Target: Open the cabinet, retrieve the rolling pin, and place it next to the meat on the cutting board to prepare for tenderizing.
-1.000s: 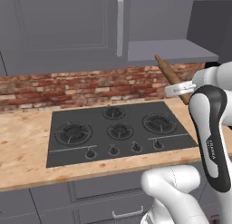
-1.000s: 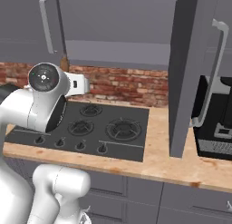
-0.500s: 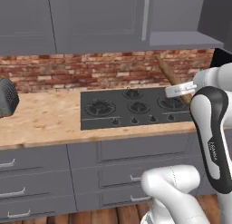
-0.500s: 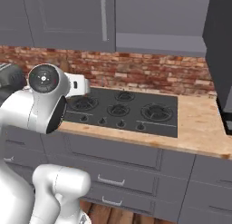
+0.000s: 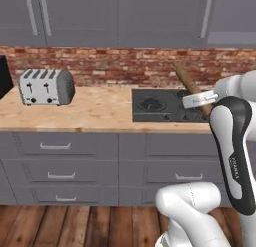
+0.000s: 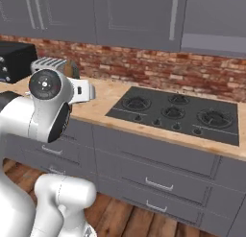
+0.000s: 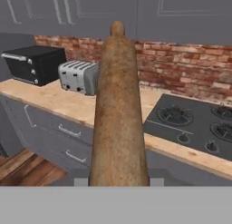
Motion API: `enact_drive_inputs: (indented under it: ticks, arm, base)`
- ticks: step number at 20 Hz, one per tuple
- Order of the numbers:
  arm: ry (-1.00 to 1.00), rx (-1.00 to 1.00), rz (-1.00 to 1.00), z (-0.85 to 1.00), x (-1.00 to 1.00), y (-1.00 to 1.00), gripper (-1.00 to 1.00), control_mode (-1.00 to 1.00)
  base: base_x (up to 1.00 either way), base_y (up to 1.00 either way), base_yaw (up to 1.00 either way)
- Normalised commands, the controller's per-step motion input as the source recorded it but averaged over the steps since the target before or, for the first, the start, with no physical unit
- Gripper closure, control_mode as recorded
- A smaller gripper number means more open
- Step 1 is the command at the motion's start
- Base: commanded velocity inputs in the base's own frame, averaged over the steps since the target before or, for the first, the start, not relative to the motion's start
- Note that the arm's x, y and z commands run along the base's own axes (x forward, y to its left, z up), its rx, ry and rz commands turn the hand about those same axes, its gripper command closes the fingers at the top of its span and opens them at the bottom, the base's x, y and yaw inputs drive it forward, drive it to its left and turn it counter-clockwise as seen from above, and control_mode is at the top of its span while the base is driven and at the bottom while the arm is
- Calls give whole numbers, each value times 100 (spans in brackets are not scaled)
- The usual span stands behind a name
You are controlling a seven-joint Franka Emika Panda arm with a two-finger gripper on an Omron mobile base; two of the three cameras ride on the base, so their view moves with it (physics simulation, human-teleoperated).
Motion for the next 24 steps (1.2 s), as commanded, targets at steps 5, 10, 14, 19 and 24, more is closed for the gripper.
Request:
enact_drive_inputs:
  ticks: [5, 10, 14, 19, 24]
  arm:
    - [0, 0, 0, 0, 0, 0, 100, 100]
    - [0, 0, 0, 0, 0, 0, 100, 100]
    - [0, 0, 0, 0, 0, 0, 100, 100]
    - [0, 0, 0, 0, 0, 0, 100, 100]
    - [0, 0, 0, 0, 0, 0, 100, 100]
  base:
    - [-22, 45, 43]
    - [-1, 34, 47]
    - [0, 25, 51]
    - [0, 24, 51]
    - [0, 24, 56]
